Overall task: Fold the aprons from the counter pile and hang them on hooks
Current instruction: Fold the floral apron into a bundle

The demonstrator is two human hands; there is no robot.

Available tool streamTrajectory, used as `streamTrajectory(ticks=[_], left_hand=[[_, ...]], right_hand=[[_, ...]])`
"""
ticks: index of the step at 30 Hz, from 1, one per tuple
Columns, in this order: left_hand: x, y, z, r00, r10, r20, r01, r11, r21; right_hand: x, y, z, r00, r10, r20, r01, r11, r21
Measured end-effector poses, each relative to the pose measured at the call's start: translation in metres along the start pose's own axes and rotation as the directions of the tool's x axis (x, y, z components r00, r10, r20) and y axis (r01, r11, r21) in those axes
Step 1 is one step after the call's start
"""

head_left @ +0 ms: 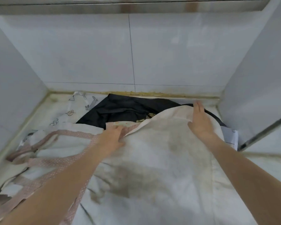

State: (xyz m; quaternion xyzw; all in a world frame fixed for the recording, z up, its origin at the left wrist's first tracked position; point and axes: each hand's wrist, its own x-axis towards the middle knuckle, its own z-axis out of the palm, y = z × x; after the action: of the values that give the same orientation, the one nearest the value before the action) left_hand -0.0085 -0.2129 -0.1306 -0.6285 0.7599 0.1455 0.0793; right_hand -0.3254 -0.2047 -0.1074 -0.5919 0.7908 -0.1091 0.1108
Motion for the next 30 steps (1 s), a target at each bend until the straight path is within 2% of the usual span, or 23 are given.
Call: streamTrajectory(ticks=[1,2,4,5,6,8,10,11,12,13,16,17,19,21,22,24,26,28,30], left_hand=[[0.002,0.001,0.000,0.998,-0.019,-0.057,0.021,0.999,0.049],[0.004,0.001,-0.004,0.990,-0.051,-0.131,0.055,0.998,0.022],[0.011,-0.005,-0.018,0.952,-0.156,-0.264,0.084,0.960,-0.265],[0.016,-0.007,-0.032,0.933,-0.228,-0.280,0.084,0.891,-0.446],[0.021,-0.006,-0.049,0.919,-0.284,-0.274,0.076,0.809,-0.582],[0.032,0.003,-0.085,0.886,-0.318,-0.336,-0.001,0.725,-0.689],[0.038,0.020,-0.123,0.824,-0.302,-0.480,-0.099,0.756,-0.647],[0.040,0.026,-0.138,0.802,-0.277,-0.529,-0.125,0.788,-0.602],[0.042,0.031,-0.147,0.806,-0.245,-0.538,-0.132,0.812,-0.568],[0.046,0.032,-0.151,0.828,-0.204,-0.522,-0.142,0.824,-0.548],[0.044,0.033,-0.135,0.891,-0.030,-0.453,-0.183,0.889,-0.419],[0.041,0.032,-0.120,0.894,0.057,-0.444,-0.229,0.910,-0.345],[0.025,0.029,-0.084,0.893,0.276,-0.356,-0.379,0.887,-0.264],[-0.004,0.022,-0.043,0.863,0.492,-0.112,-0.505,0.842,-0.190],[-0.021,0.017,-0.024,0.836,0.547,0.034,-0.542,0.834,-0.105],[-0.049,0.003,0.010,0.780,0.588,0.214,-0.609,0.792,0.047],[-0.072,-0.016,0.033,0.786,0.577,0.223,-0.606,0.790,0.089],[-0.091,-0.034,0.037,0.790,0.593,0.157,-0.611,0.782,0.121],[-0.109,-0.051,0.038,0.815,0.565,0.126,-0.579,0.787,0.215]], right_hand=[[0.009,-0.001,-0.002,0.999,-0.014,0.048,0.014,1.000,0.009],[0.016,-0.003,-0.003,0.993,-0.013,0.113,0.010,1.000,0.030],[0.030,-0.002,-0.009,0.974,-0.003,0.228,-0.013,0.998,0.065],[0.038,-0.003,-0.017,0.969,0.014,0.246,-0.034,0.997,0.076],[0.048,-0.007,-0.030,0.970,0.040,0.240,-0.066,0.993,0.098],[0.065,-0.022,-0.064,0.994,0.044,0.096,-0.053,0.994,0.091],[0.086,-0.040,-0.099,0.983,0.002,-0.186,0.011,0.998,0.069],[0.094,-0.048,-0.113,0.960,-0.012,-0.281,0.029,0.998,0.059],[0.100,-0.052,-0.121,0.948,-0.023,-0.317,0.036,0.999,0.035],[0.102,-0.057,-0.123,0.955,-0.017,-0.295,0.022,1.000,0.011],[0.088,-0.060,-0.099,0.995,0.017,-0.102,-0.014,0.999,0.032],[0.076,-0.062,-0.085,0.997,0.004,-0.072,-0.001,0.999,0.053],[0.043,-0.065,-0.056,0.996,-0.065,-0.063,0.068,0.997,0.042],[0.003,-0.067,-0.024,0.971,-0.234,0.041,0.236,0.970,-0.057],[-0.018,-0.068,-0.007,0.936,-0.328,0.126,0.339,0.937,-0.086],[-0.060,-0.066,0.024,0.847,-0.455,0.274,0.493,0.866,-0.086],[-0.100,-0.060,0.046,0.803,-0.477,0.358,0.549,0.826,-0.130],[-0.125,-0.045,0.056,0.840,-0.375,0.393,0.492,0.831,-0.259],[-0.145,-0.033,0.057,0.915,-0.193,0.355,0.340,0.844,-0.416]])
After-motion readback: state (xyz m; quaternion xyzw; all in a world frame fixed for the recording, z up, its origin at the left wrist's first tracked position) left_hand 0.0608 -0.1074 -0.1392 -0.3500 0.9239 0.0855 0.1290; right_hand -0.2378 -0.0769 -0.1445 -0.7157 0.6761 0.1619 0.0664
